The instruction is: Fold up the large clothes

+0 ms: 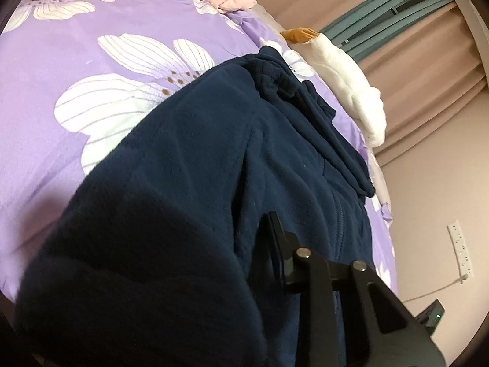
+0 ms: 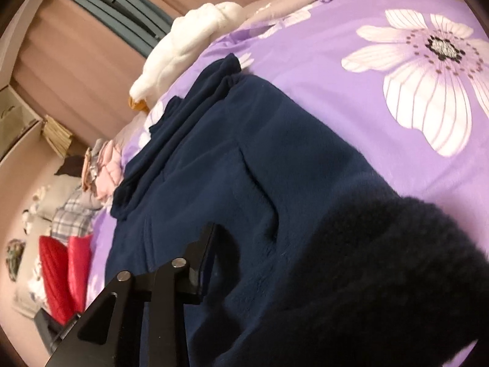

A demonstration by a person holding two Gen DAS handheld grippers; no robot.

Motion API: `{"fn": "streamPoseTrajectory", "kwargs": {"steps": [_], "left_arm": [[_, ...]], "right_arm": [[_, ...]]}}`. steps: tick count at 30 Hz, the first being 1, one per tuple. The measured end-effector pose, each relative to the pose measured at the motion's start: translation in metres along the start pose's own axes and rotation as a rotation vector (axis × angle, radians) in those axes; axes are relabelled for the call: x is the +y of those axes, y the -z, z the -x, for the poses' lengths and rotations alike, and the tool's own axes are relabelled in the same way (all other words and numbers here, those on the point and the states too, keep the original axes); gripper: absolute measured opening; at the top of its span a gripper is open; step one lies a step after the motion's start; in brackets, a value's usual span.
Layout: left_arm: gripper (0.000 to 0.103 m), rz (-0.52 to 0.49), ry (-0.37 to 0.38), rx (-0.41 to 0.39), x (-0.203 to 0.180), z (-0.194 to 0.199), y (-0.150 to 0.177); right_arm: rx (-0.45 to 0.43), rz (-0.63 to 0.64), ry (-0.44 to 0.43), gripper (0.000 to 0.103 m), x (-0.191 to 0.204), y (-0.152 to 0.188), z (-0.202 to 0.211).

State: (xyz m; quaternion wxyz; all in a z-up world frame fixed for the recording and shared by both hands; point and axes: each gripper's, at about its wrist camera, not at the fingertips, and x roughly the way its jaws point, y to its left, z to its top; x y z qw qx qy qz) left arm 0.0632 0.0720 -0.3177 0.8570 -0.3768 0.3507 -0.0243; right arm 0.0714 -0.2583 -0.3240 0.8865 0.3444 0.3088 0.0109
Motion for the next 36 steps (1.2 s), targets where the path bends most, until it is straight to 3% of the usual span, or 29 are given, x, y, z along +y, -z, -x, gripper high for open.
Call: {"fn": "streamPoseTrajectory", "kwargs": {"steps": [4, 10, 32, 36], "left_arm": [[0.028, -0.014, -0.023, -0.015, -0.002, -0.005, -0.001], [0.029, -0.040, -0.028, -0.031, -0.001, -0.006, 0.001], [0.029, -0.092, -0.088, -0.077, -0.010, -0.010, 0.006], [0.028, -0.147, -0.074, -0.093, -0.009, -0.010, 0.009]], "right_arm": [[-0.021, 0.040, 0.039, 0.031, 0.000, 0.001, -0.001], [-0.053, 0.088, 0.060, 0.028, 0.002, 0.005, -0.002], [-0.102, 0.175, 0.116, 0.028, 0.010, 0.010, -0.006], [-0.103, 0.180, 0.110, 0.028, 0.009, 0.010, -0.006]]}}
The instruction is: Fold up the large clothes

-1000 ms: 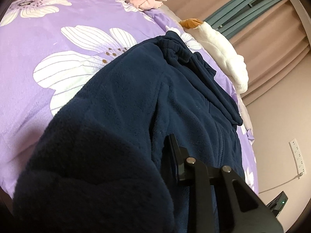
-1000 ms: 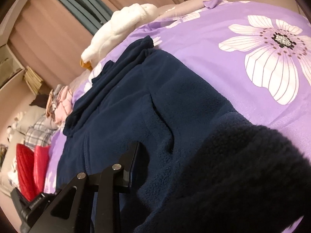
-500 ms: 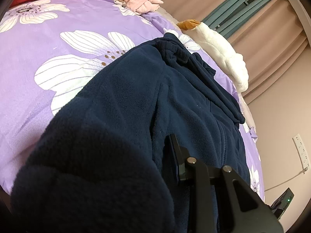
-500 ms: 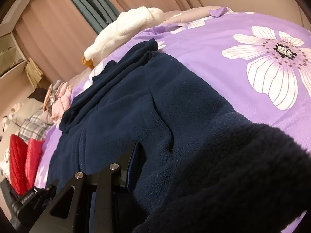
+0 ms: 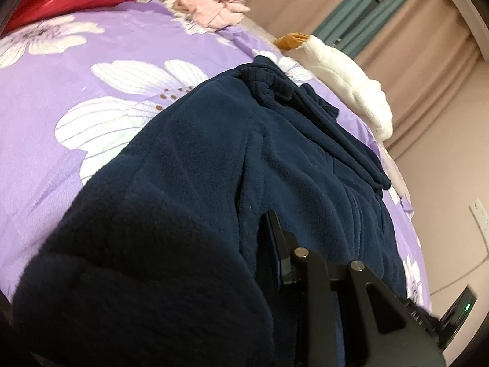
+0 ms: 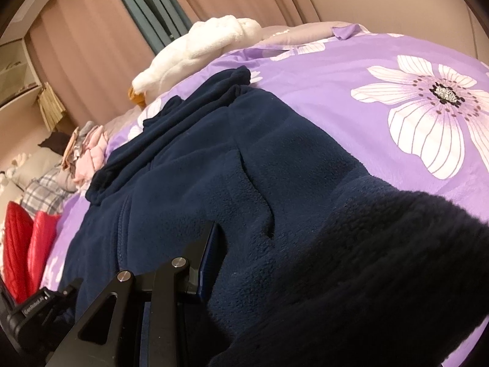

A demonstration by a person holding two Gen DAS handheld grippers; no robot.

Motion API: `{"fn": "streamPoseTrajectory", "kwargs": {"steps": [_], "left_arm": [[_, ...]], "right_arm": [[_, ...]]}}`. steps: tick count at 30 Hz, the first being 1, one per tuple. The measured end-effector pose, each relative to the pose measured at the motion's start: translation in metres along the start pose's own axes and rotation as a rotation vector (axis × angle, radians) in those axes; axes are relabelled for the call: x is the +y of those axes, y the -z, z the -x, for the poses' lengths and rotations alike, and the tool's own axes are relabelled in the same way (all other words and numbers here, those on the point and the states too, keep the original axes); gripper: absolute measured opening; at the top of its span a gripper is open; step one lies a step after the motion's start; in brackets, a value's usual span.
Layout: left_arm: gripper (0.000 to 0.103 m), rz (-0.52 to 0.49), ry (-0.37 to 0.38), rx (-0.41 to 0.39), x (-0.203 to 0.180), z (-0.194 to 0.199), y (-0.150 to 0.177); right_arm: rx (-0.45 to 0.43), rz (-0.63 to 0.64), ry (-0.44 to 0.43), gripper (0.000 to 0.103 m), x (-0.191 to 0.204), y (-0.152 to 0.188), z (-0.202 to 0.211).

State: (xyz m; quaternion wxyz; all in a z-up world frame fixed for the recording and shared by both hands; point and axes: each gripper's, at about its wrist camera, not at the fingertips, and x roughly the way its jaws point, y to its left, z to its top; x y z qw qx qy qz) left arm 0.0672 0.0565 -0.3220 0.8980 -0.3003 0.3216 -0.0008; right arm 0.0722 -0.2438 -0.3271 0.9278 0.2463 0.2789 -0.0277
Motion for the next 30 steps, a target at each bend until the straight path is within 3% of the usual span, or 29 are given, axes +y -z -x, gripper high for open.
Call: {"fn": "streamPoseTrajectory", "kwargs": {"steps": [7, 12, 15, 21, 25, 30], "left_arm": [[0.026, -0.063, 0.020, -0.030, 0.003, 0.001, 0.005], [0.022, 0.008, -0.028, 0.077, -0.004, -0.004, -0.015], [0.018, 0.002, -0.046, 0.091, -0.012, -0.003, -0.025], [0.016, -0.100, -0.012, 0.033, -0.041, 0.013, -0.046], [0.017, -0.093, 0.051, -0.002, -0.058, 0.018, -0.079], [0.017, -0.155, 0.047, -0.063, -0.080, 0.009, -0.125]], "right_arm": [[-0.015, 0.040, -0.003, 0.028, 0.003, 0.003, 0.001], [0.030, 0.065, 0.015, 0.028, 0.007, -0.004, -0.001], [0.095, 0.051, 0.033, 0.028, 0.013, -0.014, -0.001], [0.121, -0.106, -0.083, 0.021, 0.000, -0.034, 0.009], [0.074, -0.084, -0.138, 0.019, 0.013, -0.055, 0.021], [0.016, -0.104, -0.216, 0.019, 0.037, -0.104, 0.018]]}}
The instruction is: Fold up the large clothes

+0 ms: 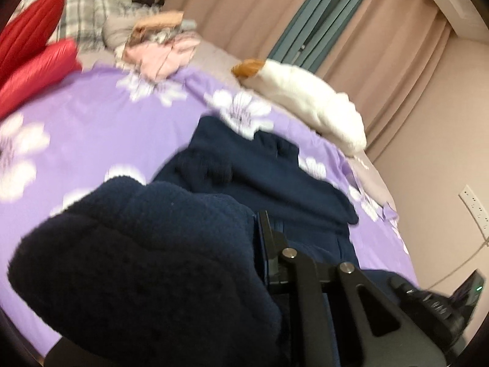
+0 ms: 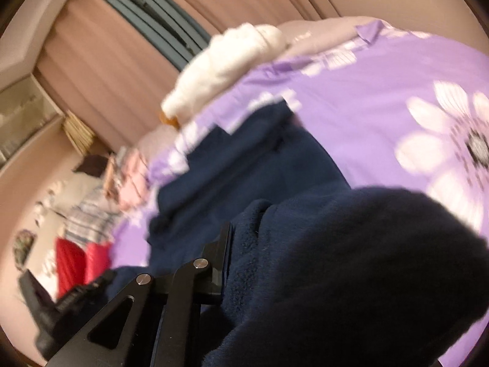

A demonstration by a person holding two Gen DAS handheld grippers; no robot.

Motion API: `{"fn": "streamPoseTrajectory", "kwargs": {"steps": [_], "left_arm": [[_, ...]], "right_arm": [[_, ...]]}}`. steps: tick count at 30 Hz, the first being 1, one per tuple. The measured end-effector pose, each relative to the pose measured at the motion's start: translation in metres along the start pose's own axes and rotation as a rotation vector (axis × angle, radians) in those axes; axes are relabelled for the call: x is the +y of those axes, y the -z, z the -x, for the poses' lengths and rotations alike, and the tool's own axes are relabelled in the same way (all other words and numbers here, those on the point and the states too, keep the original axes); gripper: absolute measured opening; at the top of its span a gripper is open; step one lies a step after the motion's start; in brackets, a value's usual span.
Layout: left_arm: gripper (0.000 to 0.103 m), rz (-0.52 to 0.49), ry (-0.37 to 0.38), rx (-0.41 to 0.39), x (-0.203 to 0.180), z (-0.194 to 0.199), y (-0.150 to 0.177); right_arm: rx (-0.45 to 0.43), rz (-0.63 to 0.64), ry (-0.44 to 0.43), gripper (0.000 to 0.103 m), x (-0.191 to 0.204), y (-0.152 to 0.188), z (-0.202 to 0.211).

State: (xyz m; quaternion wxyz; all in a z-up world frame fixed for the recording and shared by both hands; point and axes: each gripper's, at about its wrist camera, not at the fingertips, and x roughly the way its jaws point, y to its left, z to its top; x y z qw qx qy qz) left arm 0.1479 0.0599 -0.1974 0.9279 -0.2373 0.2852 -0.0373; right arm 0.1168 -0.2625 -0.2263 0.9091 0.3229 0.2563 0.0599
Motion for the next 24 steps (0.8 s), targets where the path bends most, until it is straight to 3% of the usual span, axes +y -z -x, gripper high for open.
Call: {"fn": "streamPoseTrajectory", "kwargs": {"steps": [3, 6, 10, 13, 16, 18, 19, 20, 22, 24], "left_arm": [[0.018, -0.027, 0.002, -0.015, -0.012, -0.018, -0.035], [0.018, -0.053, -0.014, -0.015, -0.027, -0.047, -0.069], [0.017, -0.079, -0.054, -0.015, -0.039, -0.109, -0.107], [0.018, -0.026, -0.080, 0.007, -0.029, -0.159, -0.124], [0.022, 0.022, -0.099, 0.050, -0.007, -0.215, -0.122], [0.024, 0.045, -0.148, 0.137, 0.013, -0.255, -0.104], [0.025, 0.045, -0.139, 0.130, 0.019, -0.262, -0.094], [0.025, 0.023, -0.109, 0.063, 0.023, -0.258, -0.084], [0.027, -0.024, -0.080, -0.022, 0.019, -0.242, -0.076], [0.040, -0.039, -0.056, 0.012, 0.019, -0.240, -0.079]], "right_arm": [[-0.041, 0.073, -0.002, 0.019, 0.021, -0.031, -0.015], [-0.037, 0.069, -0.025, 0.019, 0.029, -0.061, -0.041], [-0.006, 0.103, 0.018, 0.019, 0.040, -0.106, -0.106], [0.036, 0.111, 0.039, 0.019, 0.040, -0.126, -0.153], [0.074, 0.117, 0.104, 0.019, 0.030, -0.137, -0.207], [0.165, 0.089, 0.154, 0.019, 0.009, -0.129, -0.247], [0.191, 0.069, 0.165, 0.021, -0.001, -0.124, -0.258], [0.178, 0.061, 0.141, 0.021, -0.012, -0.115, -0.266], [0.070, 0.162, 0.095, 0.021, -0.012, -0.098, -0.256], [0.050, 0.276, 0.131, 0.022, 0.001, -0.087, -0.248]]}}
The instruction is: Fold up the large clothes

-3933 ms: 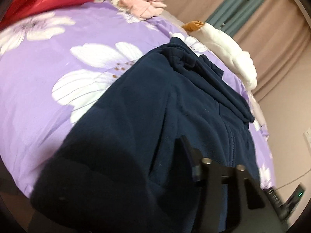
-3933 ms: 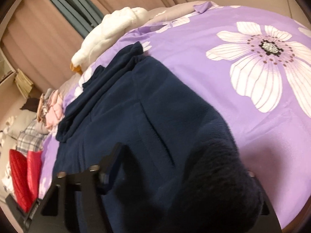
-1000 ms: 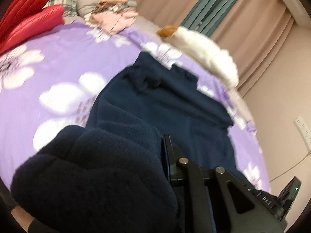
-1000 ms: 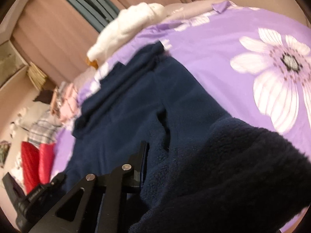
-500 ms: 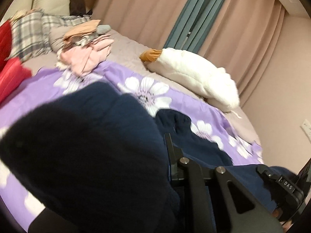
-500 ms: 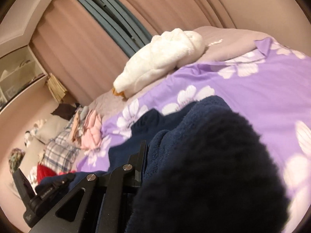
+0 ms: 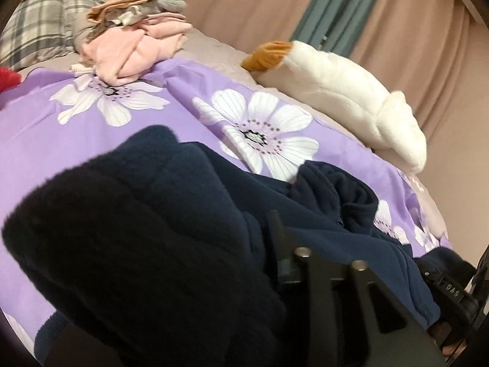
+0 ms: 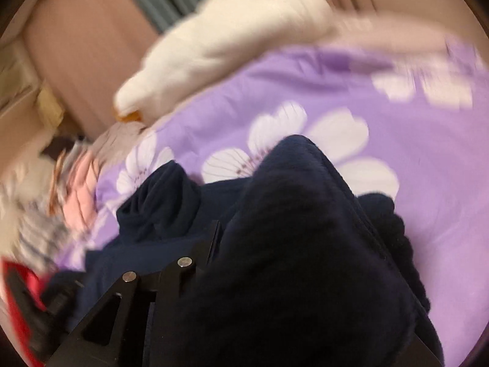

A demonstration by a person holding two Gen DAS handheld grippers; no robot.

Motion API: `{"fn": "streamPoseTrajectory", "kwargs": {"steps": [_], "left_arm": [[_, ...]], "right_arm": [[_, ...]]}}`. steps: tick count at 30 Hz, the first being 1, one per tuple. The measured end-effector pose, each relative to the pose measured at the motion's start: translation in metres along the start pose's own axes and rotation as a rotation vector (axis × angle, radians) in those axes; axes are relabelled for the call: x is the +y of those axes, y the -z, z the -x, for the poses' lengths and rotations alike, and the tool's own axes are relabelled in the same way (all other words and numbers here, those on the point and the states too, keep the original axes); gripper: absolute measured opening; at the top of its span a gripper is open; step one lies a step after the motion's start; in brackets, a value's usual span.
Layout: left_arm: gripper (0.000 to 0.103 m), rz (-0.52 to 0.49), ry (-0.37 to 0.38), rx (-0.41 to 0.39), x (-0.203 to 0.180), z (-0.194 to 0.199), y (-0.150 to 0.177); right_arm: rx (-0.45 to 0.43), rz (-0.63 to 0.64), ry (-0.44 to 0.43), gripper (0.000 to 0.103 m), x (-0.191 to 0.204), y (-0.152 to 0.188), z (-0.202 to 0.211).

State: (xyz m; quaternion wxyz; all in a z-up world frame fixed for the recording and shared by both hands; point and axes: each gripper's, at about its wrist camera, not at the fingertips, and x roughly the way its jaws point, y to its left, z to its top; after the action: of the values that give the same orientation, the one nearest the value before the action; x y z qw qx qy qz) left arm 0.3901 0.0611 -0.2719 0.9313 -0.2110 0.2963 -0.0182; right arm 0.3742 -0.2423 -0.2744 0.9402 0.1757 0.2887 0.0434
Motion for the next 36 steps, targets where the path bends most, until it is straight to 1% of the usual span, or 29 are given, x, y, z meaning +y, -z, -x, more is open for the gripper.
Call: {"fn": "streamPoseTrajectory", "kwargs": {"steps": [1, 3, 4, 5, 6, 7, 9, 10, 11, 12, 13, 14, 16, 17, 18, 19, 20, 21, 22, 24, 25, 26, 27, 28, 29, 30, 32, 34, 36], "left_arm": [[0.040, 0.003, 0.013, 0.028, 0.002, -0.001, -0.003], [0.043, 0.038, 0.045, 0.108, 0.008, 0.007, -0.011], [0.045, 0.070, 0.062, 0.131, 0.010, 0.015, -0.011], [0.053, 0.113, 0.082, 0.152, 0.014, 0.026, -0.014], [0.060, 0.154, 0.093, 0.164, 0.018, 0.039, -0.014], [0.060, 0.181, 0.103, 0.162, 0.020, 0.049, -0.013], [0.057, 0.206, 0.163, 0.182, 0.022, 0.070, -0.010], [0.056, 0.208, 0.186, 0.201, 0.019, 0.073, -0.006], [0.051, 0.209, 0.210, 0.232, 0.015, 0.073, -0.002], [0.047, 0.207, 0.218, 0.251, 0.011, 0.071, 0.000], [0.045, 0.199, 0.212, 0.259, 0.006, 0.068, 0.002], [0.042, 0.193, 0.197, 0.257, 0.003, 0.065, 0.003], [0.035, 0.192, 0.191, 0.258, -0.002, 0.059, 0.002], [0.034, 0.202, 0.211, 0.266, -0.004, 0.057, -0.001], [0.034, 0.222, 0.246, 0.261, -0.005, 0.056, -0.006], [0.034, 0.237, 0.256, 0.253, -0.005, 0.052, -0.016], [0.034, 0.260, 0.245, 0.243, -0.007, 0.047, -0.029], [0.037, 0.286, 0.235, 0.231, -0.007, 0.042, -0.042], [0.041, 0.330, 0.217, 0.212, -0.008, 0.035, -0.062], [0.060, 0.382, 0.195, 0.182, -0.010, 0.032, -0.099], [0.064, 0.381, 0.195, 0.172, -0.011, 0.034, -0.109], [0.077, 0.368, 0.204, 0.151, -0.010, 0.041, -0.116], [0.092, 0.347, 0.211, 0.120, -0.007, 0.050, -0.118], [0.097, 0.316, 0.192, 0.079, -0.001, 0.061, -0.115], [0.099, 0.289, 0.135, 0.041, 0.007, 0.072, -0.107], [0.099, 0.267, 0.043, 0.020, 0.015, 0.082, -0.097], [0.099, 0.240, -0.043, 0.041, 0.029, 0.091, -0.075], [0.098, 0.218, -0.083, 0.098, 0.041, 0.096, -0.053], [0.098, 0.226, -0.079, 0.144, 0.053, 0.106, -0.028]], "right_arm": [[0.015, 0.038, 0.012, 0.025, 0.005, 0.000, 0.003], [0.073, 0.026, 0.007, 0.030, 0.007, -0.003, 0.014], [0.098, -0.004, -0.011, 0.038, 0.004, -0.006, 0.019], [0.127, -0.053, -0.053, 0.043, -0.003, -0.009, 0.028], [0.155, -0.105, -0.110, 0.053, -0.011, -0.012, 0.037], [0.176, -0.153, -0.150, 0.057, -0.018, -0.014, 0.045], [0.196, -0.226, -0.177, 0.057, -0.028, -0.018, 0.056], [0.199, -0.256, -0.185, 0.057, -0.032, -0.015, 0.064], [0.199, -0.269, -0.200, 0.056, -0.033, -0.012, 0.068], [0.197, -0.274, -0.232, 0.056, -0.032, -0.009, 0.073], [0.192, -0.266, -0.262, 0.055, -0.030, -0.009, 0.073], [0.190, -0.259, -0.266, 0.051, -0.027, -0.007, 0.072], [0.214, -0.272, -0.251, 0.033, -0.023, -0.006, 0.063], [0.228, -0.284, -0.273, 0.031, -0.022, -0.006, 0.059], [0.228, -0.290, -0.298, 0.031, -0.022, -0.009, 0.056], [0.214, -0.293, -0.321, 0.031, -0.019, -0.014, 0.052], [0.198, -0.286, -0.316, 0.031, -0.015, -0.026, 0.047], [0.179, -0.288, -0.296, 0.031, -0.013, -0.041, 0.040], [0.148, -0.320, -0.284, 0.031, -0.012, -0.059, 0.034], [0.099, -0.431, -0.279, 0.032, -0.019, -0.090, 0.029], [0.075, -0.479, -0.290, 0.033, -0.024, -0.101, 0.032], [0.057, -0.497, -0.307, 0.036, -0.027, -0.106, 0.038], [0.028, -0.495, -0.331, 0.051, -0.031, -0.107, 0.047], [0.004, -0.475, -0.330, 0.072, -0.034, -0.104, 0.056], [-0.006, -0.455, -0.299, 0.079, -0.037, -0.099, 0.062], [-0.011, -0.437, -0.244, 0.081, -0.043, -0.092, 0.068], [0.006, -0.441, -0.153, 0.081, -0.057, -0.075, 0.074], [0.059, -0.498, -0.123, 0.081, -0.074, -0.055, 0.075], [0.136, -0.559, -0.094, 0.081, -0.089, -0.029, 0.076]]}}
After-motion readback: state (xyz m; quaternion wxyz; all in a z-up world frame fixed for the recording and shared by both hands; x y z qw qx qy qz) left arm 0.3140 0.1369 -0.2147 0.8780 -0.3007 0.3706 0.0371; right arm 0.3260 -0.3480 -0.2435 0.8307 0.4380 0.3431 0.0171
